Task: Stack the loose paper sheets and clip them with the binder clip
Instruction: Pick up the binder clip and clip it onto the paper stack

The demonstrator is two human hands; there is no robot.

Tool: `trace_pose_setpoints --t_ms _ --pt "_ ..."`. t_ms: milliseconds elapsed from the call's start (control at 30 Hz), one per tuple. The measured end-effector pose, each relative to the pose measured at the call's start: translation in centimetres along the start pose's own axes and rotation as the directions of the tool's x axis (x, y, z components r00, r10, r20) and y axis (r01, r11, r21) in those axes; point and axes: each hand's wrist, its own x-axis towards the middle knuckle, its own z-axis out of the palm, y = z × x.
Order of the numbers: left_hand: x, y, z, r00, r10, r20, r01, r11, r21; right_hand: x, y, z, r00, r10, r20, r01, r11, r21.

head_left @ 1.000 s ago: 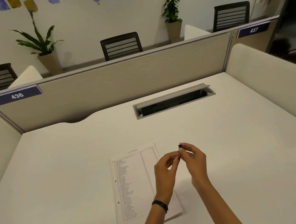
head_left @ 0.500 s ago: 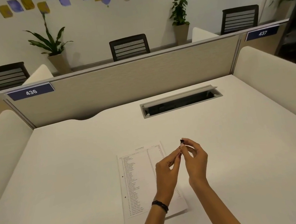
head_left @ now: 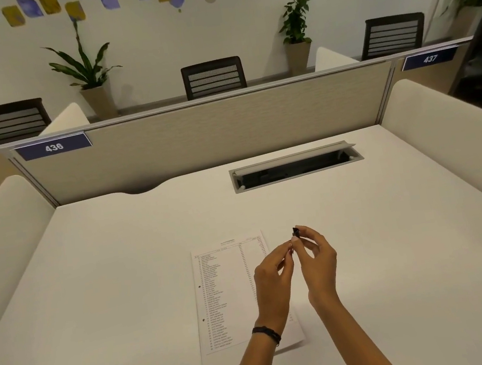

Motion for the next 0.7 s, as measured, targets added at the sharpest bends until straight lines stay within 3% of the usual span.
trace_pose_setpoints --t_ms 400,567,700 --pt "1.3 -1.3 -1.3 0.963 0.262 0.055 -0.267 0.922 0.282 0.1 -0.2 0.8 0.992 0.030 0.127 -0.013 0.992 -0.127" --pt "1.8 -1.4 -1.6 0.968 0.251 0.018 -0.247 0.934 0.259 0.6 -0.5 0.8 0.972 0.017 0.234 0.029 0.981 -0.192" --pt "1.9 -1.5 -1.6 0.977 0.212 -0.026 -0.202 0.954 0.222 0.9 -0.7 0.8 0.970 0.029 0.240 0.030 0.971 -0.239"
